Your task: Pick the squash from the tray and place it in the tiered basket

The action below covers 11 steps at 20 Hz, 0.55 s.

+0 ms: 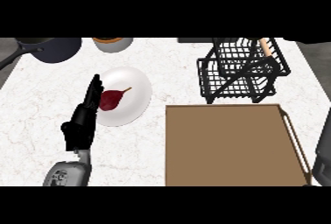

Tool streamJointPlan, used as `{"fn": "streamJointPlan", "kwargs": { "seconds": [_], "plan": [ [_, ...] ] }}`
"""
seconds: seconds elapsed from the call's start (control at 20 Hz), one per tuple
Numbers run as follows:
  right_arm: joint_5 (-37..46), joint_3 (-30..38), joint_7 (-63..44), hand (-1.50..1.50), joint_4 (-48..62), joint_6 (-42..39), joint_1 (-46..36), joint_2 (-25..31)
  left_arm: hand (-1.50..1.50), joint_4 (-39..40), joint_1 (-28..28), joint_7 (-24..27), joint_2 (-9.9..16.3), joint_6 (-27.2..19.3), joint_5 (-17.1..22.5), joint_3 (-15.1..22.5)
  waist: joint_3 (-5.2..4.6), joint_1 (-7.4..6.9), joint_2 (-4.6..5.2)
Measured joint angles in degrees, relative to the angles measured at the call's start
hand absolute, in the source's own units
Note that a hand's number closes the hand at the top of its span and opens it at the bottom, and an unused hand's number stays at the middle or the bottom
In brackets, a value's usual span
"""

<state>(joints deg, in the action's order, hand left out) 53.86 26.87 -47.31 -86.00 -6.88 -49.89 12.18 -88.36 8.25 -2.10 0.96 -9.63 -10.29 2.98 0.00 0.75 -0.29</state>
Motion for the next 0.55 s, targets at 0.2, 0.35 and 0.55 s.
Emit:
{"fn": "streamJointPlan", "kwargs": {
  "seconds": [0.2,0.35,0.55],
  "plan": [
    [-6.6,6.6,-0.8,-1.50,-8.9,-2.3,6.1,1.7,0.00,0.0,-0.8,0.4,0.4,-0.1,0.1,-0.6,0.03,0.88,-0.21],
    [-13.3,12.4,0.5,-1.50,-15.5,-5.0,12.5,2.5,0.00,-0.3,-1.3,0.5,0.2,0.0,0.4,-0.6,0.04,1.16,-0.26],
    [-24.0,21.1,4.0,-1.50,-22.9,-10.8,22.5,3.8,0.00,-1.0,-1.7,0.2,0.5,0.1,0.4,-0.7,0.08,1.78,-0.36]
  ]
}}
